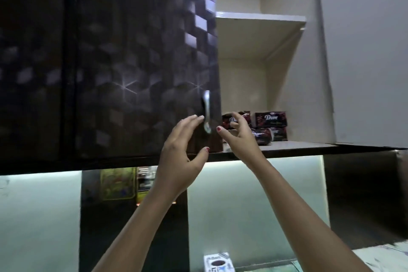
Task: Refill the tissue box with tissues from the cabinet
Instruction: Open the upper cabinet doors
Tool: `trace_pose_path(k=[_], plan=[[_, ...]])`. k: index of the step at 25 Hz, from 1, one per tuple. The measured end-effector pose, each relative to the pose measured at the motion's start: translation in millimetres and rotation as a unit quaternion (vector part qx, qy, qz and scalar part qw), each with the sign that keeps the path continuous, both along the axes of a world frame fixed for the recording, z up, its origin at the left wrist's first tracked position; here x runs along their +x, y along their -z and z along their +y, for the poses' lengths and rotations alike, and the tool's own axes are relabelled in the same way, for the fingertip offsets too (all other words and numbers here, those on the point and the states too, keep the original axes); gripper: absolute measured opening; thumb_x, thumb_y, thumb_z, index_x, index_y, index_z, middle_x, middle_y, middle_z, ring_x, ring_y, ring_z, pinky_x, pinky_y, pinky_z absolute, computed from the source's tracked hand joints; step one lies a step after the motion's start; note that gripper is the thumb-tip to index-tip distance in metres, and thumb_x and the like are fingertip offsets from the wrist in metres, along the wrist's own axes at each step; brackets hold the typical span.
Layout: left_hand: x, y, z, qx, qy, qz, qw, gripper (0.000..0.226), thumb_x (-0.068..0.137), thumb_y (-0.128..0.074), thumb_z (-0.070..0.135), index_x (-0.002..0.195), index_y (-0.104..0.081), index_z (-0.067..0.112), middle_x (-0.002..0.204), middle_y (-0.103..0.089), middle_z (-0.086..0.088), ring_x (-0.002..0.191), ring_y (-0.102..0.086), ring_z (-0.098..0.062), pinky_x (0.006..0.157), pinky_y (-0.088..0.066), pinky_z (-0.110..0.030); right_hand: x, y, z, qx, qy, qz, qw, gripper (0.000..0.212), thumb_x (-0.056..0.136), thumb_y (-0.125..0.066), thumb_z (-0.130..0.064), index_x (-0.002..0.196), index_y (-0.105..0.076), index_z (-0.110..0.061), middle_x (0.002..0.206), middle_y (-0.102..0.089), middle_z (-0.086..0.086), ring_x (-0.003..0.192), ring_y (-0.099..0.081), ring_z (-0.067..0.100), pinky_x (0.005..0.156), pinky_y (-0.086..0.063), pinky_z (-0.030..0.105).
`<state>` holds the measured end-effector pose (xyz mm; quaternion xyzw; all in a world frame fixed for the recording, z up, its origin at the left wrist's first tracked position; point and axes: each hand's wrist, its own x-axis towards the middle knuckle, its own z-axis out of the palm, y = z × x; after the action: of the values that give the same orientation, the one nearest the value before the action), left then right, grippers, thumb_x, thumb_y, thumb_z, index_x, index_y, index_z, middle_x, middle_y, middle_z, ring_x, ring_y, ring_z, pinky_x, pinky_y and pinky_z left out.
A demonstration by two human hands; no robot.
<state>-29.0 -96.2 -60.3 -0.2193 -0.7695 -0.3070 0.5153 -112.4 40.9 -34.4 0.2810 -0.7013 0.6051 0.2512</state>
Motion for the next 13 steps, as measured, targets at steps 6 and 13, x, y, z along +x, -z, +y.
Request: trace_pose_path(k=[6,13], plan=[[19.8,-7.0,-33.4,-0.067,-0.013,-0.003,0.998,0.069,0.076,-0.054,0.031,0.129,-0.017,0.056,0.128,-0.019,0.044,0.132,-0.017,0.006,0.114,-0.021,-0.040,-46.7,3.0,-39.6,-0.076,-0.019,-0.059,0.995,0.026,0.092,-0.045,-0.012,0.114,-0.058,-0.005,0.112,-0.065,0.019,0.107,-0.060,0.032,0.093,-0.049,0.042],[37.6,4.8,-19.2,0.047,0.096,0.014,0.994,0.063,0.077,-0.058,0.028,0.133,-0.031,0.037,0.135,-0.034,0.025,0.128,-0.028,0.012,0.110,-0.028,-0.015,62.2,24.0,-24.4,-0.139,0.064,0.086,0.984,0.028,0.081,-0.064,-0.013,0.107,-0.067,-0.022,0.099,-0.073,0.002,0.092,-0.067,0.015,0.088,-0.051,0.035]])
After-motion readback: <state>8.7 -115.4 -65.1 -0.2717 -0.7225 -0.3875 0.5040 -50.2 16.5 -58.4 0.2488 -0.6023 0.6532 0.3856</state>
